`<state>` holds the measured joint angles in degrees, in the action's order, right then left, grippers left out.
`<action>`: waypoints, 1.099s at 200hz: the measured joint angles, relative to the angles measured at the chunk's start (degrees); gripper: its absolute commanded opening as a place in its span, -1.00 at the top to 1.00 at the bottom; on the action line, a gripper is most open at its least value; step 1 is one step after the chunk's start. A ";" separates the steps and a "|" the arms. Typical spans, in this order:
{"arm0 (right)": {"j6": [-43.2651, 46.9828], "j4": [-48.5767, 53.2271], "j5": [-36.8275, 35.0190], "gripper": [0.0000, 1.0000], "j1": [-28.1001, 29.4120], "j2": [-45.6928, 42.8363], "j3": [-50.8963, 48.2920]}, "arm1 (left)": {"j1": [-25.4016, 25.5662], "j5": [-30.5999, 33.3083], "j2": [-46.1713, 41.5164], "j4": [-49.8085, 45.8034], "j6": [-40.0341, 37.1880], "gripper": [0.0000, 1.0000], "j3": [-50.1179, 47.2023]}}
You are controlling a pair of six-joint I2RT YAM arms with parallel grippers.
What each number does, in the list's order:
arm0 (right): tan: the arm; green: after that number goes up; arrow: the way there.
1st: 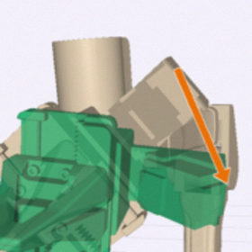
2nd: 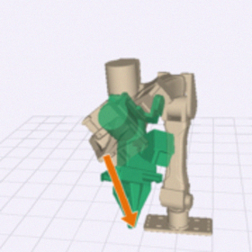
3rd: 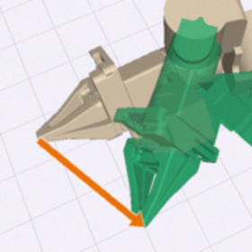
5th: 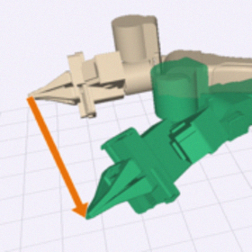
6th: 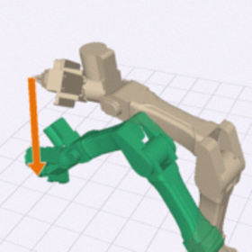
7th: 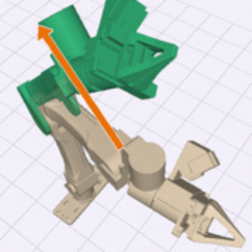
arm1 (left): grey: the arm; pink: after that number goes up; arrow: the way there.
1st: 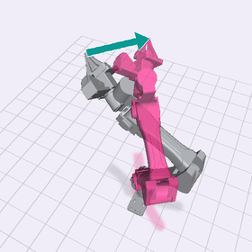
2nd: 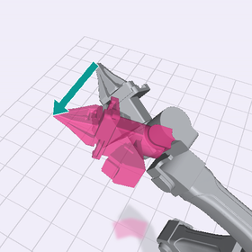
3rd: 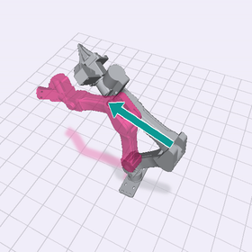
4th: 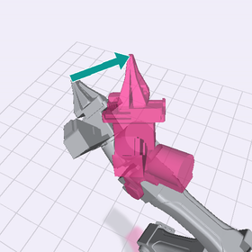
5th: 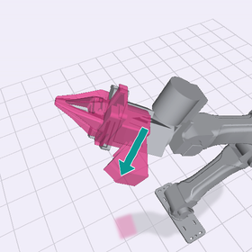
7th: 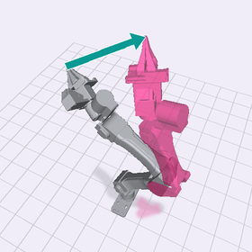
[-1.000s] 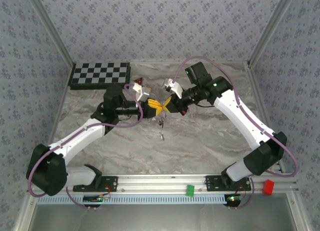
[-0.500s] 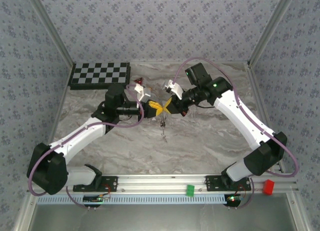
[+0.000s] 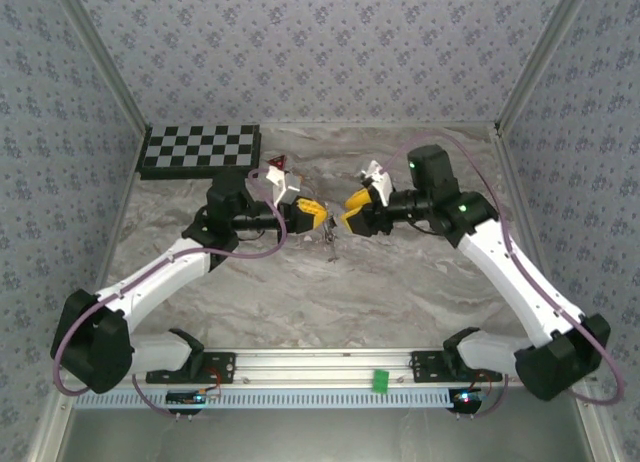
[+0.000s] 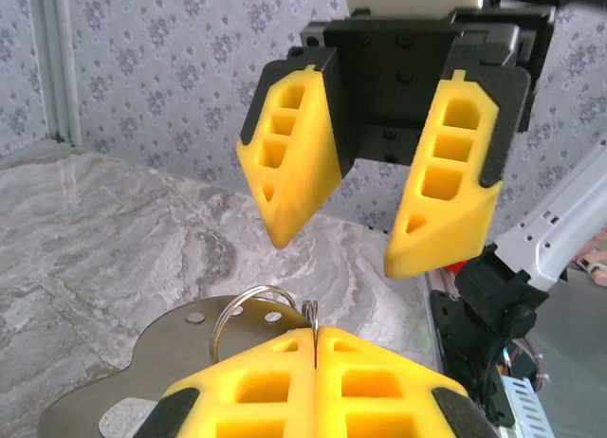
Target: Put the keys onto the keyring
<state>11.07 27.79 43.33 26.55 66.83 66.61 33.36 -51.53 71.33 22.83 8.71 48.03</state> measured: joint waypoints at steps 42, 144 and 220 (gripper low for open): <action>-12.09 -18.27 0.09 0.23 -1.55 -5.25 -11.30 | 0.59 3.37 -0.83 8.22 4.04 1.00 -3.78; -27.28 -42.75 3.63 0.29 -1.51 -4.87 -18.21 | 2.78 7.30 -0.83 16.90 8.61 1.00 -4.92; -28.46 -44.30 7.76 0.43 -1.51 -2.36 -18.45 | 2.82 7.48 -0.83 16.87 8.59 1.00 -4.85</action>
<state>-17.39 -16.51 51.09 25.04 64.47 48.16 36.18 -44.05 70.50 39.70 17.30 43.18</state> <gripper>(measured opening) 0.306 0.058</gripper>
